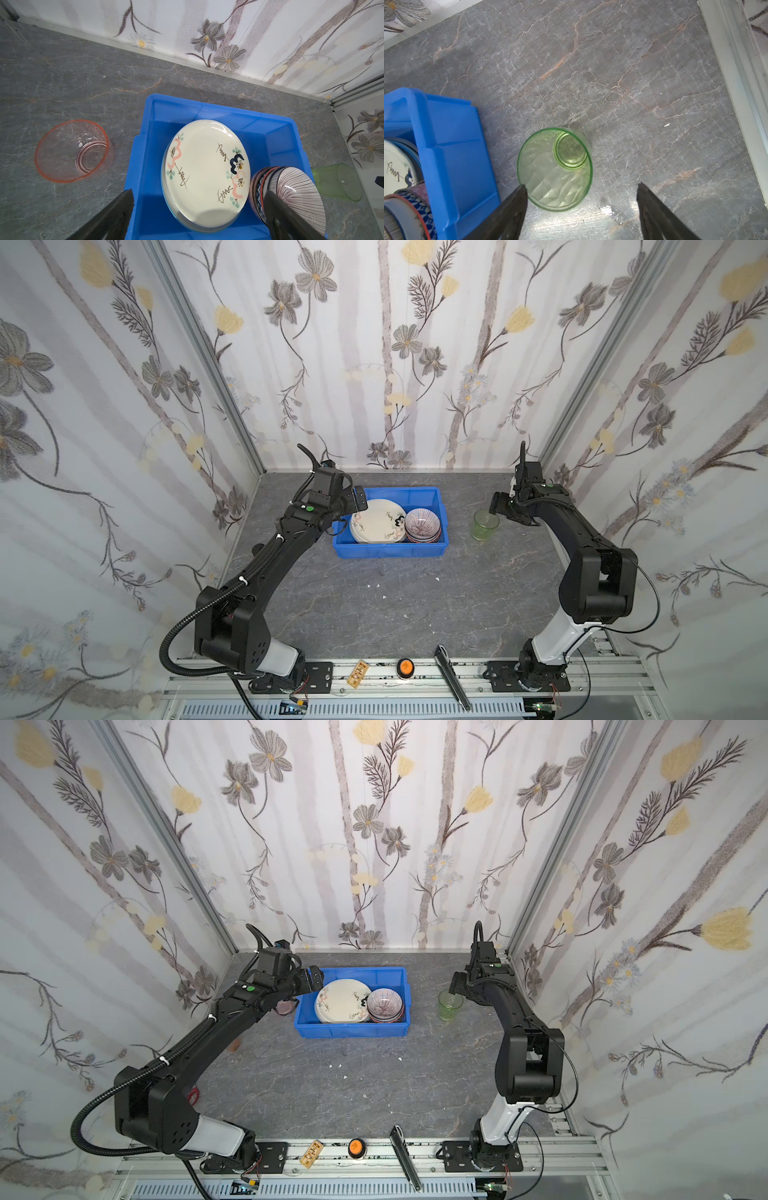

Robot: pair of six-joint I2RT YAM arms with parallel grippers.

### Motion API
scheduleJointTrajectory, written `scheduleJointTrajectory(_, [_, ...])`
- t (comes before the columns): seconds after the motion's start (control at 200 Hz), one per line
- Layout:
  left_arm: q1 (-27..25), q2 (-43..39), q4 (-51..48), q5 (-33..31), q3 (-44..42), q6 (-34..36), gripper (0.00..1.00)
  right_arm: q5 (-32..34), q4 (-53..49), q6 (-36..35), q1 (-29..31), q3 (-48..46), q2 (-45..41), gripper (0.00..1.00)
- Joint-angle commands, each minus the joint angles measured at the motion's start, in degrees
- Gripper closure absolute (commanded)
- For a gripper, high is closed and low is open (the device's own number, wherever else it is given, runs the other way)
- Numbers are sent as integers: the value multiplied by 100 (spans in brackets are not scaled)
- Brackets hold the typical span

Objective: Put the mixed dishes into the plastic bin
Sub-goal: 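Open the left gripper above the bin while the right gripper reaches the green tumbler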

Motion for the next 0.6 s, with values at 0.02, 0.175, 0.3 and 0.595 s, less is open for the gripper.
scheduleJointTrajectory(0.02, [153, -78, 42, 99, -66, -13, 0, 140, -5, -119, -1, 267, 287, 19])
scheduleJointTrajectory(0.175, [220, -56, 40, 99, -123, -24, 0, 154, -36, -227, -5, 282, 532, 22])
scheduleJointTrajectory(0.3, [233, -60, 32, 61, -156, -5, 0, 202, -3, -325, -5, 178, 575, 23])
scheduleJointTrajectory(0.595, [287, -21, 23, -29, -180, 40, 0, 211, -18, -468, -3, 141, 618, 27])
